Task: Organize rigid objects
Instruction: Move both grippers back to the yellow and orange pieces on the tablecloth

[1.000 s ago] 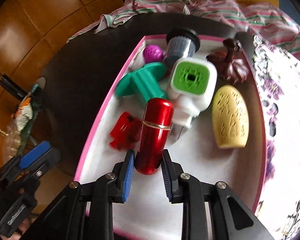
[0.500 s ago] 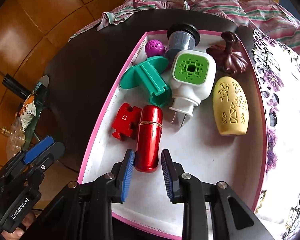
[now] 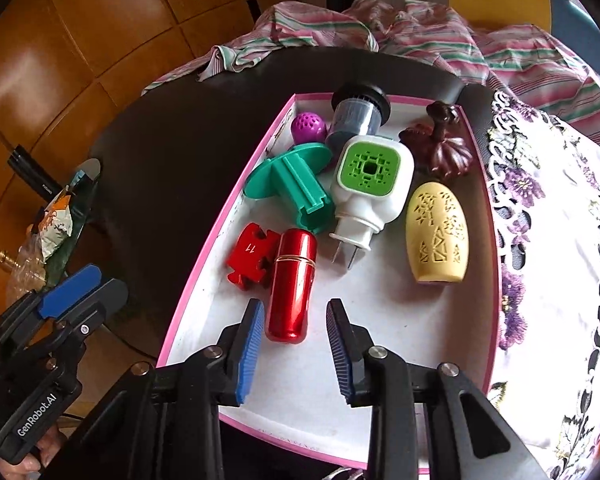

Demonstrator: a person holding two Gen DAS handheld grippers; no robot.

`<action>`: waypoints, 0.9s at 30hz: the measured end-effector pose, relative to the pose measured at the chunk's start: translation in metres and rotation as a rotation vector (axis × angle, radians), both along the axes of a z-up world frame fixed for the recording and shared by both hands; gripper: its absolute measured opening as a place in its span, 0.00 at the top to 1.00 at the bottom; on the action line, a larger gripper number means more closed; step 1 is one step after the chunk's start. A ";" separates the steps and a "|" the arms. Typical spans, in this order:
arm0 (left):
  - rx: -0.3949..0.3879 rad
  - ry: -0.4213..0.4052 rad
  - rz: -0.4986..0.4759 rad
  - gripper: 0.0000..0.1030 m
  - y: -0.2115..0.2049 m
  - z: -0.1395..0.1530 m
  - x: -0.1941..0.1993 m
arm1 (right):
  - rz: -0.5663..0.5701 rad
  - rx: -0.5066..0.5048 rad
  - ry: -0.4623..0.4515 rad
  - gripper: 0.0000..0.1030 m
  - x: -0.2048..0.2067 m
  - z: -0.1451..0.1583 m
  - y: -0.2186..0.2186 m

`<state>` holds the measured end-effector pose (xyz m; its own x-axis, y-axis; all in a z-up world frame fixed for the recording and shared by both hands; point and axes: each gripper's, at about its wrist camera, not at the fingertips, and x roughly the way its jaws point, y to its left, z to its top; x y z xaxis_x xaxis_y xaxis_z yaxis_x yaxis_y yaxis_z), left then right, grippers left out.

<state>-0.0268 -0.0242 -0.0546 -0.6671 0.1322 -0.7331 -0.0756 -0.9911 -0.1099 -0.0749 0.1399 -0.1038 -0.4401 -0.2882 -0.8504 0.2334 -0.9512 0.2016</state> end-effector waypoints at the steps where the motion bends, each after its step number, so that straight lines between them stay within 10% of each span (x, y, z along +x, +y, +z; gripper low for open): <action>1: -0.004 0.003 -0.001 0.60 0.001 0.001 0.000 | -0.001 0.002 0.006 0.69 0.003 0.003 0.005; 27: -0.055 0.049 -0.182 0.56 0.058 0.017 0.011 | -0.278 0.042 0.042 0.68 0.037 0.040 0.149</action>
